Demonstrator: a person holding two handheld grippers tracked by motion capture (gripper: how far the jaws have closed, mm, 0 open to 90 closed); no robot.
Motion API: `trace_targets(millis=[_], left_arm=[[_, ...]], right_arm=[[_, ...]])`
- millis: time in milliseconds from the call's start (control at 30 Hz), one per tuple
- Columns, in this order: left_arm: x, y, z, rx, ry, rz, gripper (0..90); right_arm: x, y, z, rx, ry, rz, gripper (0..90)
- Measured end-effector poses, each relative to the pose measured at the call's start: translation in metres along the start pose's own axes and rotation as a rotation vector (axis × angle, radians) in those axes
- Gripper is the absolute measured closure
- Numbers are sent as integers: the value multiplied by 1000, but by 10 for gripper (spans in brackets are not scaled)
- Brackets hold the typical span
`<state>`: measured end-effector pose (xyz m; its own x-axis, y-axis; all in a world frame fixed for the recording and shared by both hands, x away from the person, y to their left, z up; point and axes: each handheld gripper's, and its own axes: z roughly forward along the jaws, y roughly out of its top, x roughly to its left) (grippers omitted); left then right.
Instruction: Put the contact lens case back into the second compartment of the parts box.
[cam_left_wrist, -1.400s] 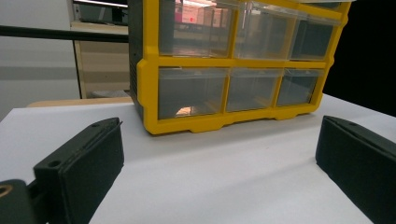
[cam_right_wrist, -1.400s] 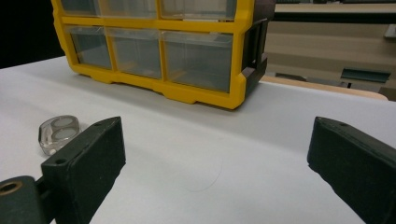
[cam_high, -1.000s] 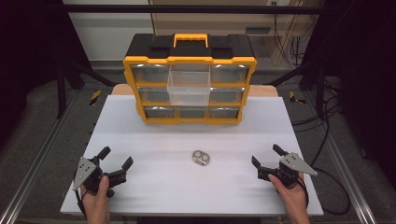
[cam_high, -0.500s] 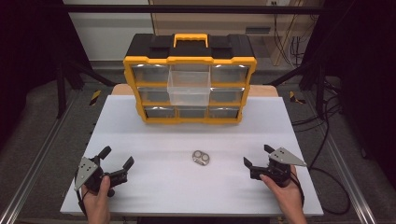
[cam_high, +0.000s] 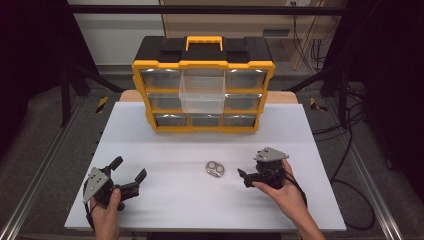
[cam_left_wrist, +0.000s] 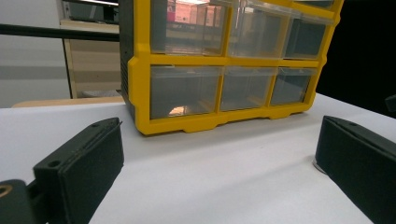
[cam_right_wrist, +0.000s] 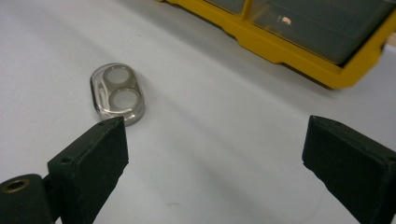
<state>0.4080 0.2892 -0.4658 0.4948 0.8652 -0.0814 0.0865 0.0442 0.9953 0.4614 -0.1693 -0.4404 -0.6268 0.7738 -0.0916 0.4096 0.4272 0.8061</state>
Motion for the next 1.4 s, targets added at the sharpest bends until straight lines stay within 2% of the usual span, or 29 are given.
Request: trace_targets(millis=[133, 200, 467, 667, 900, 1033, 1367, 1400], left_arm=[[1, -1, 2, 8, 1, 5, 7], [3, 0, 2, 4, 4, 0, 7], [6, -1, 3, -4, 2, -22, 7], [7, -1, 3, -3, 2, -21, 7], [8, -1, 4, -11, 2, -38, 7], [7, -1, 5, -3, -4, -28, 7], [6, -1, 5, -8, -6, -22, 7], [6, -1, 6, -6, -4, -23, 8]], right_arm=[[5, 9, 8, 24, 32, 0, 75], [10, 16, 17, 70, 59, -22, 83], [19, 19, 35, 138, 101, -45, 77], [22, 20, 44, 161, 124, -39, 83], [30, 25, 53, 170, 155, -58, 87], [34, 26, 58, 183, 179, -70, 94], [42, 27, 75, 208, 228, -77, 239], [42, 27, 79, 207, 238, -69, 292]])
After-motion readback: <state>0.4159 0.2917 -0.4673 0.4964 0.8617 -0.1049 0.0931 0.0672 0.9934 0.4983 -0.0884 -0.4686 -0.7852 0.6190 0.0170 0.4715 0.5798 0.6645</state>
